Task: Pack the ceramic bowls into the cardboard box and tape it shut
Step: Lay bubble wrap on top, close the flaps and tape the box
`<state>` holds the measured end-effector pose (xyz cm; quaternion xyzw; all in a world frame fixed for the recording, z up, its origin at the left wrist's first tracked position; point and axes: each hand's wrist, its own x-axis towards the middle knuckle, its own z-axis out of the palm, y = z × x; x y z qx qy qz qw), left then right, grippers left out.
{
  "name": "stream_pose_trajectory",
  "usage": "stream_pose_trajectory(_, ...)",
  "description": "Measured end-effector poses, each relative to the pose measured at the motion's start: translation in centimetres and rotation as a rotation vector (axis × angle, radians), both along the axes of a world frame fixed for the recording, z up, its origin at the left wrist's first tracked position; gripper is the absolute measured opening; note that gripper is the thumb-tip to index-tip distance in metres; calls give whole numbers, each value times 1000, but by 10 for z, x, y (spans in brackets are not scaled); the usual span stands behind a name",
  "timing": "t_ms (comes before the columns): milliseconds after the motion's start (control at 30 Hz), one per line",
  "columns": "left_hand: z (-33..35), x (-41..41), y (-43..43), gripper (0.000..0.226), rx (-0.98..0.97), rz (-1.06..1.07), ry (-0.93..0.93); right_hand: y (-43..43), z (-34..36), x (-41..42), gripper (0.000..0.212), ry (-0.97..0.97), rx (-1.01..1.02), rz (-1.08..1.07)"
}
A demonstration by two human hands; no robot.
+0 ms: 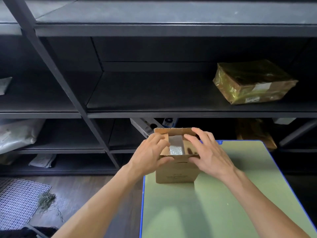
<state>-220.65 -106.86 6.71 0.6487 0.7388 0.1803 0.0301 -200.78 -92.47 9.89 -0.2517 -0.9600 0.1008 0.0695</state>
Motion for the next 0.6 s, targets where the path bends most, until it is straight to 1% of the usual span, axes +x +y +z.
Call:
stream_pose_trajectory(67, 2, -3, 7, 50, -30, 0, 47, 6, 5, -9, 86, -76, 13, -2)
stream_pose_trajectory(167, 9, -3, 12, 54, -76, 35, 29, 13, 5, -15, 86, -149, -8, 4)
stream_pose_trajectory(233, 9, 1, 14, 53, -85, 23, 32, 16, 1, -17, 85, -147, -13, 9)
stream_pose_trajectory(300, 2, 6, 16, 48, -80, -17, 94, 19, -1, -18, 78, -100, -1, 19)
stream_pose_trajectory(333, -2, 8, 17, 46, -75, -16, 111, 20, -3, -19, 69, -78, 4, 31)
stream_pose_trajectory(400, -7, 13, 19, 41, -66, 33, 103, 21, -9, -21, 52, -79, 14, 61)
stream_pose_trajectory(433, -8, 14, 21, 40, -58, 52, 89, 21, -13, -21, 49, -100, 11, 73)
stream_pose_trajectory(533, -16, 16, 25, 47, -57, 57, 19, 20, -28, -15, 53, -138, -21, 85)
stream_pose_trajectory(600, -29, 15, 23, 51, -88, 22, 70, 16, -39, -10, 57, -137, -36, 80)
